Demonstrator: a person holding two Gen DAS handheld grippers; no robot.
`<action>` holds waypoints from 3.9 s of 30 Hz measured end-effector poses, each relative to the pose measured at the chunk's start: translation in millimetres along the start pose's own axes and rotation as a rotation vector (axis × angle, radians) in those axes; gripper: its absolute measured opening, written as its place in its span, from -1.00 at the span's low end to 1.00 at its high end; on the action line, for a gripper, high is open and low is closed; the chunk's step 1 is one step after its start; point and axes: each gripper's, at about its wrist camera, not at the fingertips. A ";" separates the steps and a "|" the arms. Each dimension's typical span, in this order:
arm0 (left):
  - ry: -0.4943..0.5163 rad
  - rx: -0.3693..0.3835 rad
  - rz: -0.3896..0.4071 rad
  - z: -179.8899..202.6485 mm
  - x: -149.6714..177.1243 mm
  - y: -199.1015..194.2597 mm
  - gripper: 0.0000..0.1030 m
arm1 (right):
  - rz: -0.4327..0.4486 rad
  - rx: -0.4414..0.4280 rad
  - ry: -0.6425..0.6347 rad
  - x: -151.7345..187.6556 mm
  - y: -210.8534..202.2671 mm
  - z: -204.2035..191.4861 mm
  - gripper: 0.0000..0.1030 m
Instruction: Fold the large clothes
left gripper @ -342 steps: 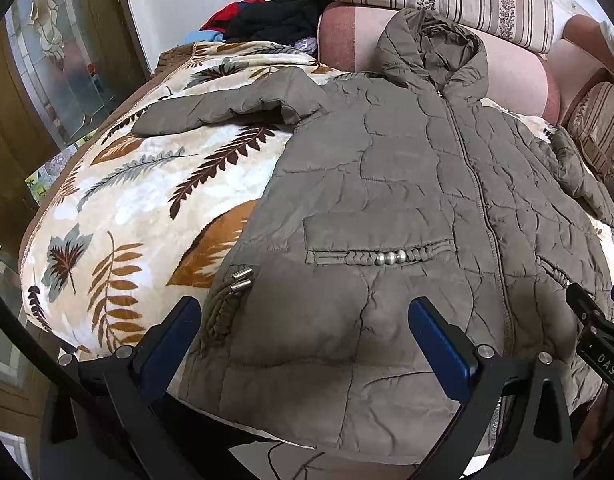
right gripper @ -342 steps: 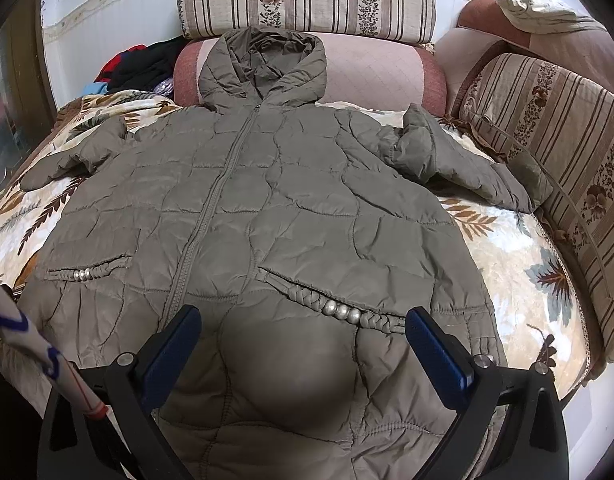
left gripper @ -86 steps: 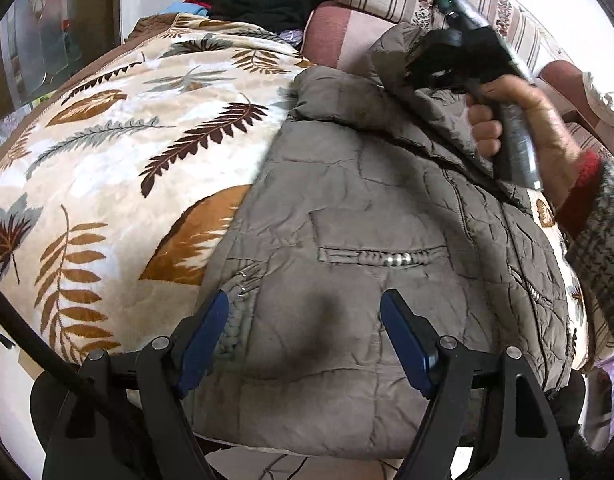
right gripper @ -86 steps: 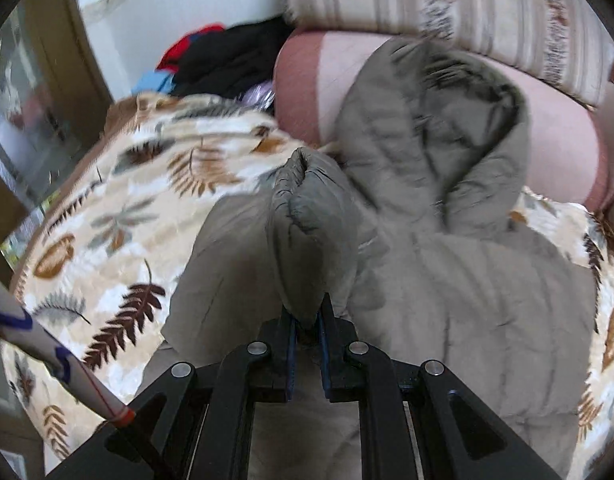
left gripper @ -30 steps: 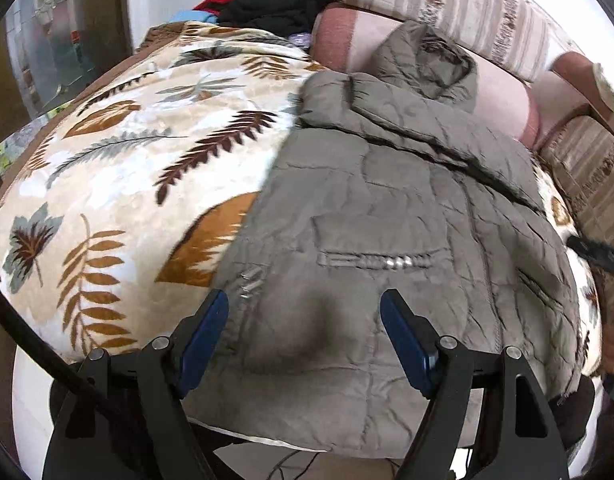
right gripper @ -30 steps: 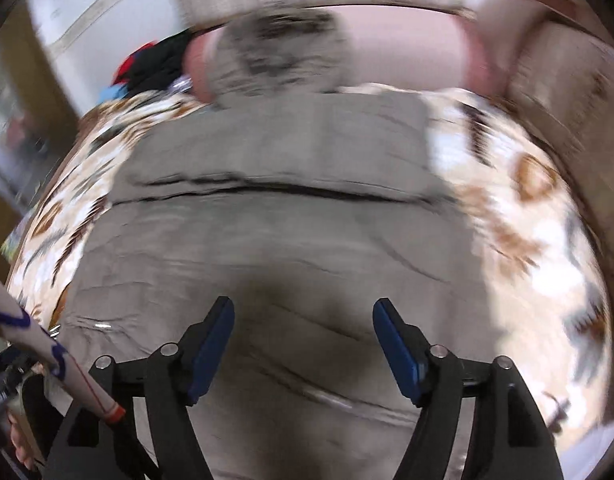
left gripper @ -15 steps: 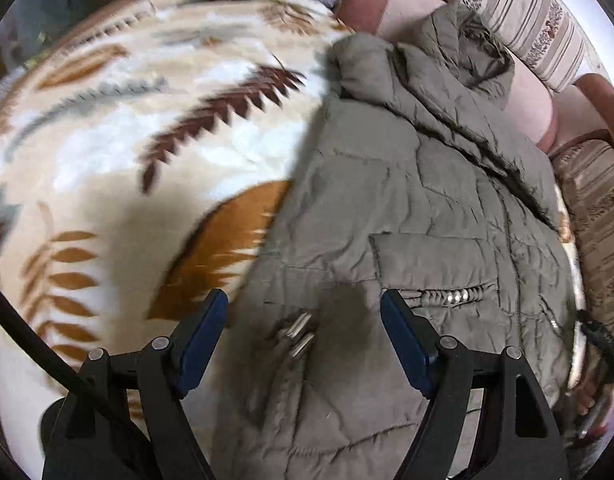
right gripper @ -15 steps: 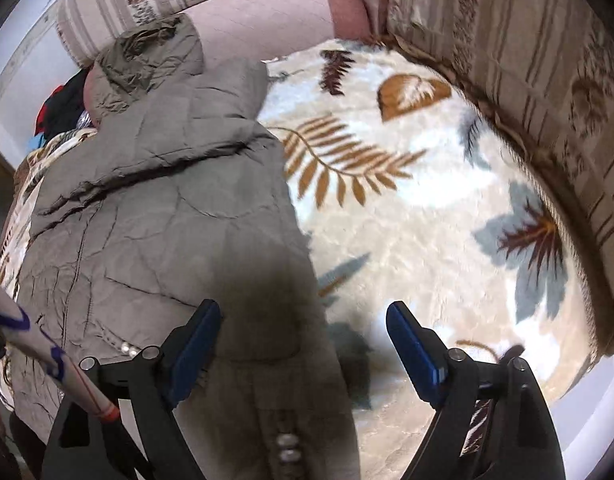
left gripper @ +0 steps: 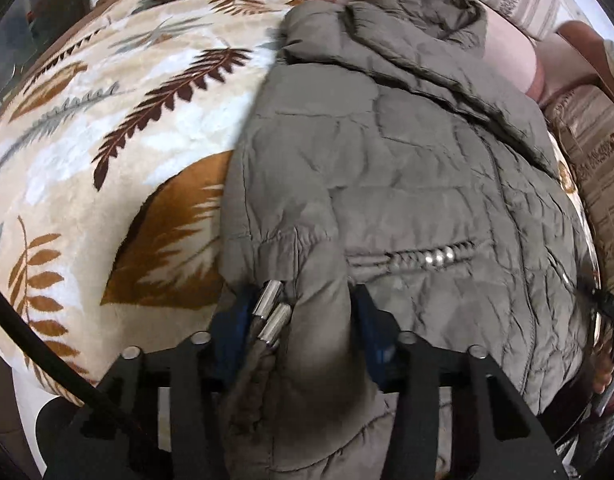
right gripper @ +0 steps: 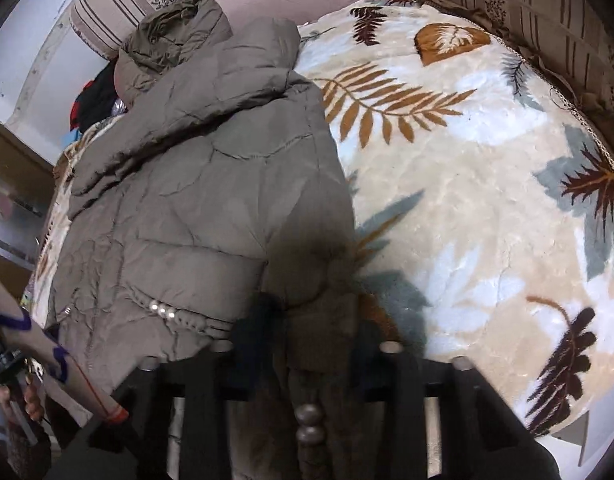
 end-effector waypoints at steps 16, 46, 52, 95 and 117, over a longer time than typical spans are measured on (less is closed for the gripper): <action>0.108 -0.099 0.002 29.0 21.0 -8.6 -0.15 | -0.002 0.087 -0.016 -13.5 5.8 8.4 -0.63; 0.059 -0.237 0.214 16.0 24.6 -82.6 0.16 | 0.201 0.169 -0.334 31.9 -32.2 -152.1 0.51; 0.154 -0.261 0.249 49.7 26.6 -89.5 0.26 | 0.215 0.208 -0.429 45.7 -27.4 -178.8 0.51; 0.140 -0.153 0.285 28.7 -87.3 5.5 0.28 | 0.307 0.257 -0.497 -179.3 -20.2 -341.1 0.59; 0.150 0.023 0.213 -5.2 -97.4 56.6 0.42 | 0.151 0.115 0.094 -463.9 119.2 -418.3 0.76</action>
Point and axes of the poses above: each gripper's, at about its wrist camera, not at the fingertips, and y roughly the way its jaws point, z to its right, x to its underside, and after that the axes turned 14 degrees about x, right-handed
